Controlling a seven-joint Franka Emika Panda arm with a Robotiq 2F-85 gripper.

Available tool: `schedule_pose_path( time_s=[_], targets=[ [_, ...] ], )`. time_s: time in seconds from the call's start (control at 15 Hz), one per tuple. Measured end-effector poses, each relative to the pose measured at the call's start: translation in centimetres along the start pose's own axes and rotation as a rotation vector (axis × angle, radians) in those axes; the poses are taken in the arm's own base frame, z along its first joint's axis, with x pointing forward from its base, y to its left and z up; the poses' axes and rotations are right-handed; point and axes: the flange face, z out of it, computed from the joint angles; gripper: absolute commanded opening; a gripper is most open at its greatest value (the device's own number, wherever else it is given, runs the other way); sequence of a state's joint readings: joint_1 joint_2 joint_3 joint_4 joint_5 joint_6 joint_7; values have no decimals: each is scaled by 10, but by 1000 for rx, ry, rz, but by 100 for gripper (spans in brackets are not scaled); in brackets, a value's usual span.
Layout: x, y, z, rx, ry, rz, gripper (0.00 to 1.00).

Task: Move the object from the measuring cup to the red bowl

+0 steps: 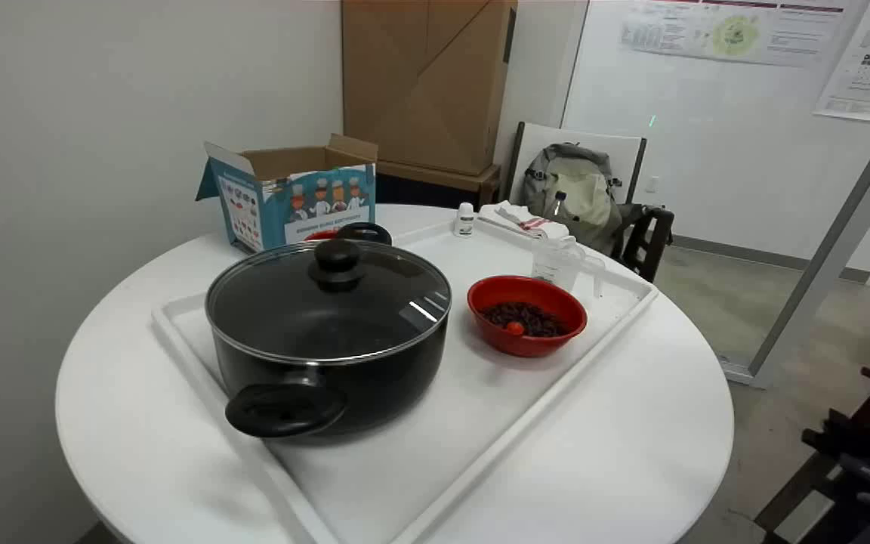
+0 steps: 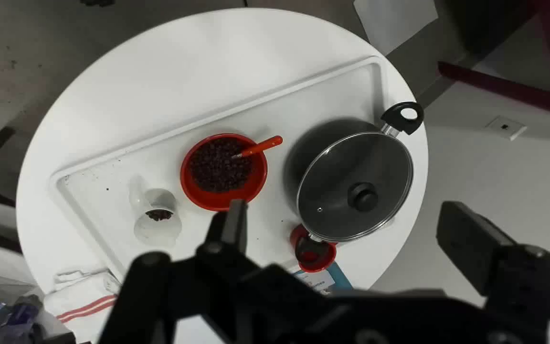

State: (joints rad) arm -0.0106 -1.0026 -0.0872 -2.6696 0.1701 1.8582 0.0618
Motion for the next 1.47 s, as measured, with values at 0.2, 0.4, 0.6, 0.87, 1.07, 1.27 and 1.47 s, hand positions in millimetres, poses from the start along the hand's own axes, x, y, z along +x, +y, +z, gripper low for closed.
schedule_pose_path(
  time_s=[0.2, 0.4, 0.6, 0.87, 1.07, 1.27, 1.47],
  targets=[
    [0, 1, 0, -1, 0, 2, 100],
    [3, 11, 13, -6, -1, 32, 100],
    [3, 13, 17, -10, -7, 38, 100],
    [1, 15, 20, -17, -14, 40, 100],
    [7, 35, 32, -56, -9, 86, 100],
    [29, 73, 52, -116, 7, 155, 100],
    [54, 107, 83, -143, -22, 198, 100]
  ],
)
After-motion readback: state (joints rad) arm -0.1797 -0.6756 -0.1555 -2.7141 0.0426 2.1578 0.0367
